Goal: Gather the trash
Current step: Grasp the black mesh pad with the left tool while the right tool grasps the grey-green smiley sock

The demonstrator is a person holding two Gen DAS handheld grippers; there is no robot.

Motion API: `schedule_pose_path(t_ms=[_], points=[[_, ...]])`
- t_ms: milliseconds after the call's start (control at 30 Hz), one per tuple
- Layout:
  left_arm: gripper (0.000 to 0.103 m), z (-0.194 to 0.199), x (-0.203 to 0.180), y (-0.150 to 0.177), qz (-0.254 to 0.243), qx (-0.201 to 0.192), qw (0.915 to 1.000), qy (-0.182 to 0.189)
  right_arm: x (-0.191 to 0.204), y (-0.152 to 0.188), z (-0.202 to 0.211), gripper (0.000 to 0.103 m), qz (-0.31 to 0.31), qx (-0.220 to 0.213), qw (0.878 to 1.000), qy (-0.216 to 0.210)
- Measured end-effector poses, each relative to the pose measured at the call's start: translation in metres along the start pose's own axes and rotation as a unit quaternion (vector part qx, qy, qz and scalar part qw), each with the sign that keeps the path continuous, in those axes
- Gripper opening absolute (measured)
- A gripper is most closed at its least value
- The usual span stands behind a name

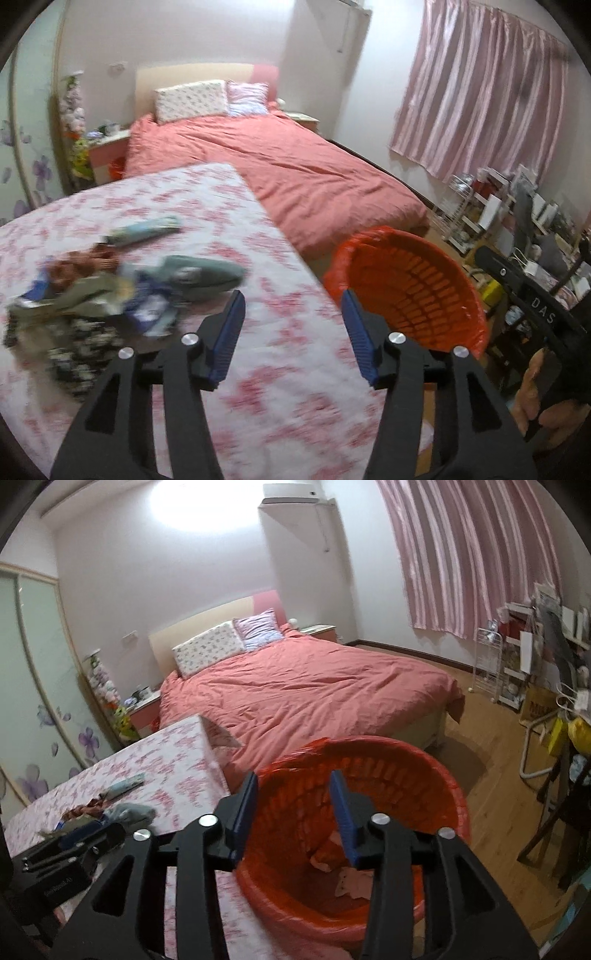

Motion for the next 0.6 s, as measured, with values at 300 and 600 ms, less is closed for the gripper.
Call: schedule_pose_path(t_ms=[300, 600], points=[[0.058, 0.053, 0.102, 0.033, 0.046, -0.007, 0.9947, -0.092, 0.061, 0.036, -0.006, 0.044, 0.048, 0.042, 0.997, -0.036], [0.059, 0.096, 0.208, 0.075, 0.115, -0.004, 0.9789, -0.169, 0.122, 0.081, -0.039, 0.044, 0.092, 0.106, 0.988, -0.061]])
Point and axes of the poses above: each gripper's, at about its wrist camera, not at the fingertips, and z roughly against the way its jaws point, x to its left, y to its underside, the point moved 9 cm from there along -z, roughly the way its jaws point, and after that the axes turned 13 degrees about -z, right-handed, at the moved point
